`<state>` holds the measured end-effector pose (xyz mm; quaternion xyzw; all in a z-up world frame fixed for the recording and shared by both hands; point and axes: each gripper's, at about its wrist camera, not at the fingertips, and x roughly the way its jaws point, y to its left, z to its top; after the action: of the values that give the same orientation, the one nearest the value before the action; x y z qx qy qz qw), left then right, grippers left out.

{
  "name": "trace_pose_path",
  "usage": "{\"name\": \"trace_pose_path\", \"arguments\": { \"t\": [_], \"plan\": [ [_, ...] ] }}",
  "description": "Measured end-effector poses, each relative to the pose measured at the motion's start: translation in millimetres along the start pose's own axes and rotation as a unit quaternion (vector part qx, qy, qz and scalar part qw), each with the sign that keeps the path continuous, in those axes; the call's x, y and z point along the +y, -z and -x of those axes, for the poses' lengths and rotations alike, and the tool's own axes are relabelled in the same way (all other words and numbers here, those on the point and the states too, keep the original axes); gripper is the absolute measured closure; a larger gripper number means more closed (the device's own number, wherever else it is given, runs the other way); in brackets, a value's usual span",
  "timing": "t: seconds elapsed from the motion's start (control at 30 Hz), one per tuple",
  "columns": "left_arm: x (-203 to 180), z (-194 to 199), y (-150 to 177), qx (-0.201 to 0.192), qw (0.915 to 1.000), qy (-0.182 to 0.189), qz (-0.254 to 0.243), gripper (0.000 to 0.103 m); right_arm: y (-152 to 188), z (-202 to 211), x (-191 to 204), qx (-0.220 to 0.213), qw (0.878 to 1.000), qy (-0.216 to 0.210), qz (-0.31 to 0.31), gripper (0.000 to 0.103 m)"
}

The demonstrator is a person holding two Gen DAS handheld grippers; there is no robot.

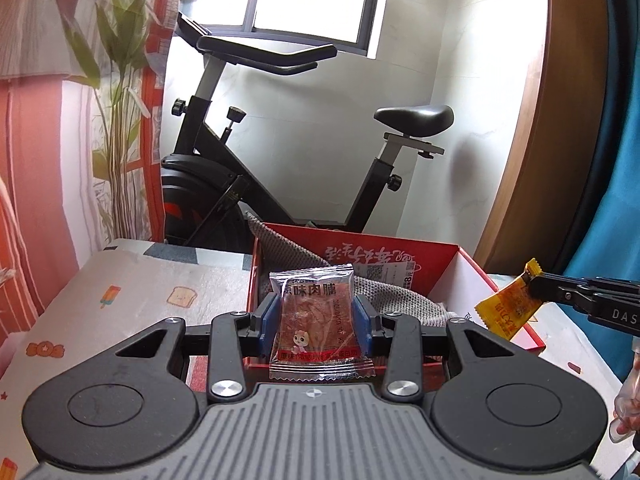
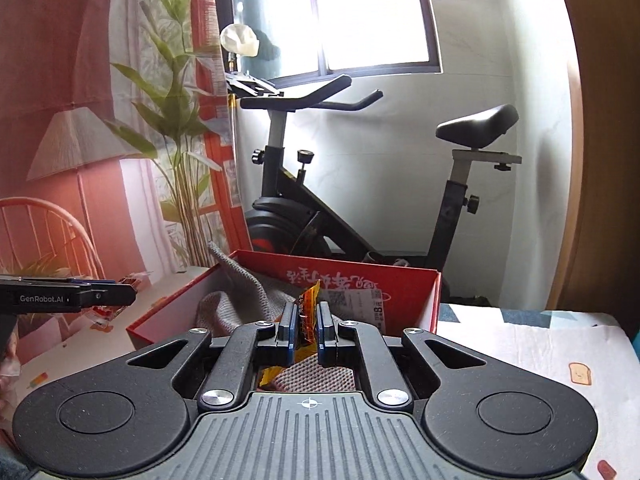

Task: Organize soft objects
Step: 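Lift both packets with both tools and carry them over the red box, then open both tools to drop the packets into the box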

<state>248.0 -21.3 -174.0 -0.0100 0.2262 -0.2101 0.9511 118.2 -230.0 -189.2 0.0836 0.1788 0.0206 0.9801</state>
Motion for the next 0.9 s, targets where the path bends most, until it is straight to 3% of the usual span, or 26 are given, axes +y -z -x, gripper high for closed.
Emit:
{"name": "trace_pose_path", "arguments": {
  "t": [0.27, 0.4, 0.5, 0.57, 0.8, 0.9],
  "plan": [
    [-7.3, -49.3, -4.1, 0.02, 0.9995, -0.013, -0.023, 0.061, 12.9, -53.7, -15.5, 0.043, 0.998, 0.018, -0.034, 0.094],
    [-9.8, -67.2, 1.6, 0.042, 0.9985, -0.01, -0.034, 0.057, 25.1, -77.6, -10.8, 0.098, 0.994, 0.039, 0.003, 0.091],
    [-7.9, -69.7, 3.5, 0.045, 0.9984, -0.005, -0.035, 0.038, 28.4, -80.2, -5.8, 0.104, 0.993, 0.046, 0.022, 0.078],
    [-6.2, -65.6, 2.6, 0.038, 0.9987, 0.0, -0.034, 0.017, 28.1, -78.1, -2.5, 0.104, 0.993, 0.047, 0.036, 0.062],
    [-0.4, -48.1, -2.5, 0.026, 0.9993, 0.005, -0.027, 0.008, 25.0, -59.1, 2.8, 0.08, 0.995, 0.051, 0.033, 0.032],
    [0.2, -34.8, -2.4, 0.02, 0.9993, 0.01, -0.03, 0.002, 24.1, -44.2, 2.8, 0.062, 0.997, 0.048, 0.02, 0.011]
  ]
}}
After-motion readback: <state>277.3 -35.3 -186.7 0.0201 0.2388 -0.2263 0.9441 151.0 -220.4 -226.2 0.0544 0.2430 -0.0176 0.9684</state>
